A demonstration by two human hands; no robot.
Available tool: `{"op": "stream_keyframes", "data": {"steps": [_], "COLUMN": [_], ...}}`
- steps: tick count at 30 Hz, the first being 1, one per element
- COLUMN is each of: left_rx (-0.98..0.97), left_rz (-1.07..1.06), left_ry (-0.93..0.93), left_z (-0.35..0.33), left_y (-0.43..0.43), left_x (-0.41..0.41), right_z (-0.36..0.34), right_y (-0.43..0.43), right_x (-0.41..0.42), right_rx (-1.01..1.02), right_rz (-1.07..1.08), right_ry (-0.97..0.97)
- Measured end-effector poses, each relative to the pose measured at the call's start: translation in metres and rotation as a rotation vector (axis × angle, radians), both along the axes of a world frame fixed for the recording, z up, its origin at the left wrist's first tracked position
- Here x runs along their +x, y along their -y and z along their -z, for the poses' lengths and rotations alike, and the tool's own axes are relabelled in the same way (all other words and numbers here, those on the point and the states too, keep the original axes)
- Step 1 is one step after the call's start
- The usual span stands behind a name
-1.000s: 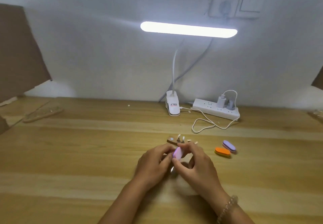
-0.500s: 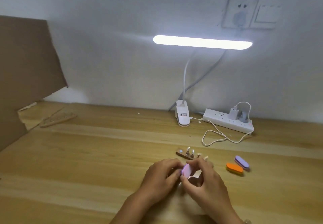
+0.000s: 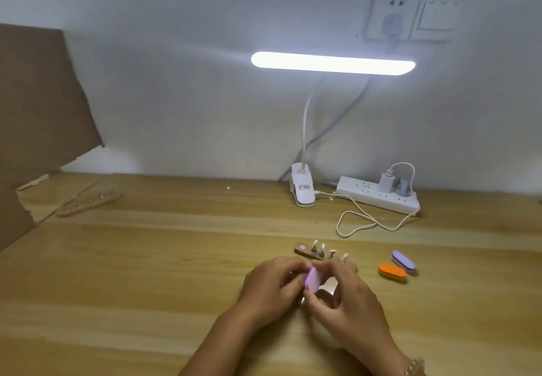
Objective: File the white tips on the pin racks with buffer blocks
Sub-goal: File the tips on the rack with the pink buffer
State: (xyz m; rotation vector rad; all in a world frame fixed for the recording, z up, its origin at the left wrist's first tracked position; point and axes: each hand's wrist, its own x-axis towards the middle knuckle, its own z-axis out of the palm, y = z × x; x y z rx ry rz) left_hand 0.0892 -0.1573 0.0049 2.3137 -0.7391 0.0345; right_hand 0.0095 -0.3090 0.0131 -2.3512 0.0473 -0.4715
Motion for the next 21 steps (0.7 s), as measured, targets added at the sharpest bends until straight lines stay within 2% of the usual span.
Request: {"op": "stream_keyframes", "data": {"steps": [5,8,12,16,19,21], "left_rx": [0.005,-0.018,-0.007,-0.012,-0.02,-0.072], "left_rz": [-0.001,0.007,-0.01,-0.016,-0.036,-0.026], "left_ry": [0.036,0.025,0.019,0.007,-0.018,-0.059], "left_z": [0.004,0.004,0.005,0.004,0.002,0.002], "left_y": [0.0,0.0,0.001,0.0,0.0,0.0], "left_x": [-0.001,-0.001,-0.001,-0.001,-0.002,-0.003], "right_z": [0.002,0.003,0.002,0.006,0.007,0.006], "right_y": [0.0,0.0,0.0,-0.001,0.003,0.007], "right_x": [0.004,0.002,0.006,0.005,0.009,0.012], "right_rx": [0.018,-0.045,0.05,-0.023,0.055,0.238], "right_rz": [0.056,0.007,0.067,0.011,0.045,0.068], "right_ry": [0.039,0.015,0.059,0.054,0.065,0.086]}}
